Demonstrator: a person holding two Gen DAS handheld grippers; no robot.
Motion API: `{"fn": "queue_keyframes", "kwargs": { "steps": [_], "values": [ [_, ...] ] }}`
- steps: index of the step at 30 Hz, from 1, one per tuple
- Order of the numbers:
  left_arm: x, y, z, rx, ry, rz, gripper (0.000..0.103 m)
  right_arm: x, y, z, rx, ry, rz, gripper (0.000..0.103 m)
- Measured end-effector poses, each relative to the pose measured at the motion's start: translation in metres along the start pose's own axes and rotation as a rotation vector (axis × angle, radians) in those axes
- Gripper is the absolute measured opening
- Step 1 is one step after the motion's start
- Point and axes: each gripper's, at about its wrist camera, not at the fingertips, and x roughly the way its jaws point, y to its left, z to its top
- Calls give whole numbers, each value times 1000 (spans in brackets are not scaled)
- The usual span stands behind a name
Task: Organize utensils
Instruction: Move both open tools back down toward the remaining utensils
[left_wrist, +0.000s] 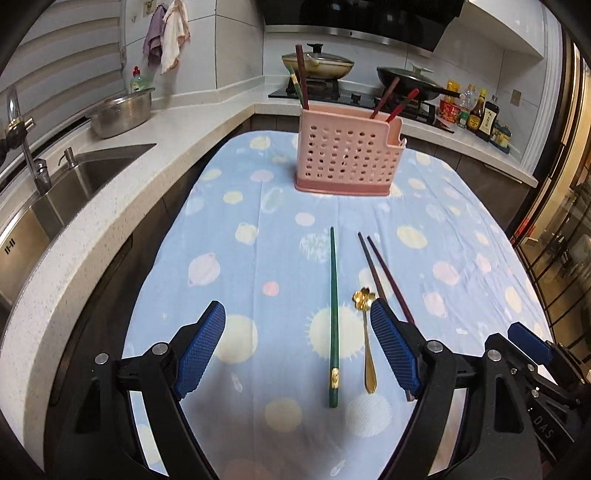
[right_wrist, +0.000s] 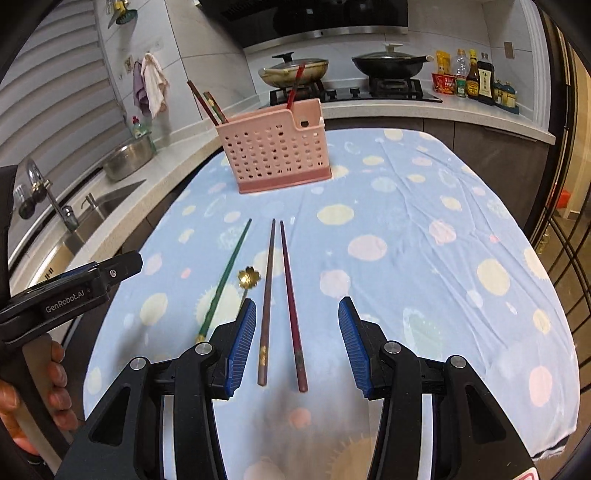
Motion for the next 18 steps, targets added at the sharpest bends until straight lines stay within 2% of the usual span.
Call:
{"fn": "queue_keyframes", "kwargs": {
  "steps": [6,11,18],
  "values": [
    [13,-5,-35,10,57,-2,77,20,-2,-27,-6,70,-1,46],
    [24,-7,-56,22,101,7,77,30,1,-37,-20,94,2,43],
    [35,-4,-67,18,115,-5,77,46,1,-43,-20,131,17,30]
  ]
}}
